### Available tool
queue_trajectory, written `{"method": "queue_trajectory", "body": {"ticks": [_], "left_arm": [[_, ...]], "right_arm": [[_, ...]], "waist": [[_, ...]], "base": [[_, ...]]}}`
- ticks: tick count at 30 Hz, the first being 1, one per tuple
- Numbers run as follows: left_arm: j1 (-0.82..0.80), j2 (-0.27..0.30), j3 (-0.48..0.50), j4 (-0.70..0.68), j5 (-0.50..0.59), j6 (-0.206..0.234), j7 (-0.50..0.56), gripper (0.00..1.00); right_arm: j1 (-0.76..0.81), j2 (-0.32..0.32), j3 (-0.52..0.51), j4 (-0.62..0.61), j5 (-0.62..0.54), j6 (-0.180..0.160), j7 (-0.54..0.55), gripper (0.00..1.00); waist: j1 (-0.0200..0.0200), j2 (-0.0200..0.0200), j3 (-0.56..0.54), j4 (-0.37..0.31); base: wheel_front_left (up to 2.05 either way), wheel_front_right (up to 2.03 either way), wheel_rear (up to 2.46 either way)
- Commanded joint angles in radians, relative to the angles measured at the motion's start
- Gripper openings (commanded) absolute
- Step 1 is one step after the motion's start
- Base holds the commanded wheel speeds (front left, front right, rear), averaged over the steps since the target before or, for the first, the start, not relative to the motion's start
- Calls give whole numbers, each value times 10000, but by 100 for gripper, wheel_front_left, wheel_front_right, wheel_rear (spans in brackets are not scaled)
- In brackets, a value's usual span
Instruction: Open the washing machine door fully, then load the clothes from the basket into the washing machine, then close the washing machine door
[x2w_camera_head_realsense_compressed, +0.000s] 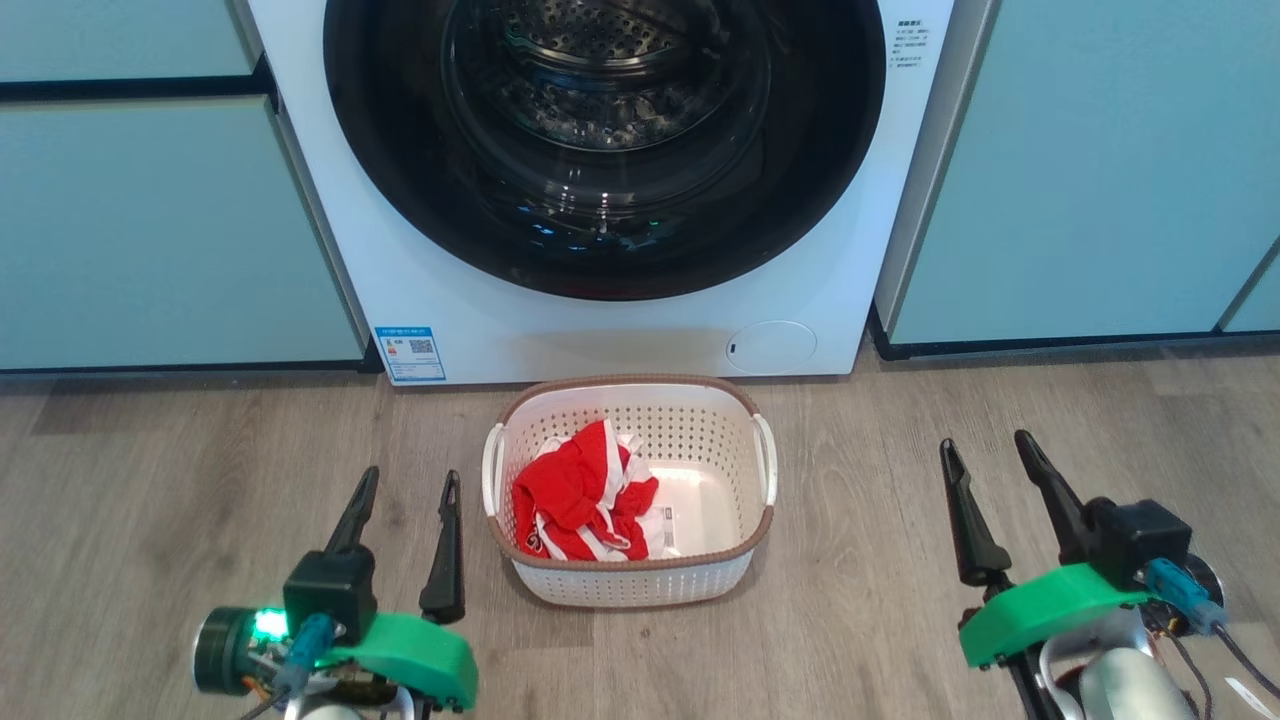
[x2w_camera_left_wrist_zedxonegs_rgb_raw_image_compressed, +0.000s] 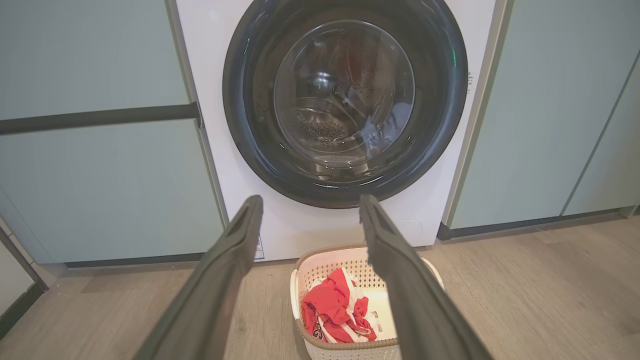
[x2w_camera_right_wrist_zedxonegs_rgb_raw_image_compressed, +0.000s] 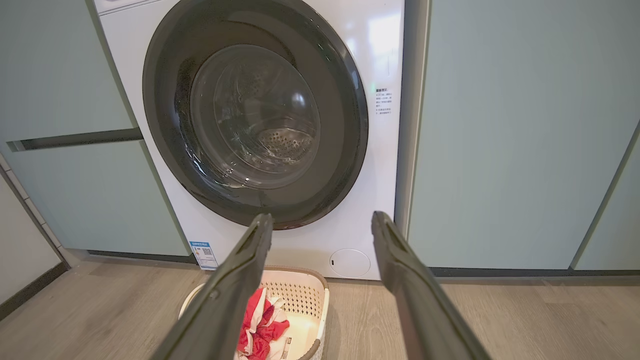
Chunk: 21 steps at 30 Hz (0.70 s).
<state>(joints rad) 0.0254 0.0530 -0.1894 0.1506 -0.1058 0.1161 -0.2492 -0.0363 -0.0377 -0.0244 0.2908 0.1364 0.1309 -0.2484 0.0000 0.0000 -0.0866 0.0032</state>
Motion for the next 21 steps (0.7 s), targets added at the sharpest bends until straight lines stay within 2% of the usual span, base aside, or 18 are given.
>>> {"method": "queue_trajectory", "body": {"ticks": [1, 6, 15, 21], "left_arm": [[-365, -19, 366, -262, -23, -48, -126, 100], [-344, -24, 400, 72, -279, -191, -126, 100], [-420, -26, 388, 467, -497, -249, -126, 100], [-376, -27, 384, 602, -656, -439, -126, 100]], "right_arm": [[-612, -125, 233, -277, 82, -2, -134, 100], [-636, -125, 256, -94, 526, -2, -134, 100], [-707, -125, 251, 12, 538, -2, -134, 100], [-675, -125, 334, 36, 477, -2, -134, 100]], "waist": [[0, 0, 2, -5], [0, 0, 25, -21], [0, 0, 45, -28], [0, 0, 14, -43]], "base": [[0, 0, 0], [0, 0, 0], [0, 0, 0], [0, 0, 0]]}}
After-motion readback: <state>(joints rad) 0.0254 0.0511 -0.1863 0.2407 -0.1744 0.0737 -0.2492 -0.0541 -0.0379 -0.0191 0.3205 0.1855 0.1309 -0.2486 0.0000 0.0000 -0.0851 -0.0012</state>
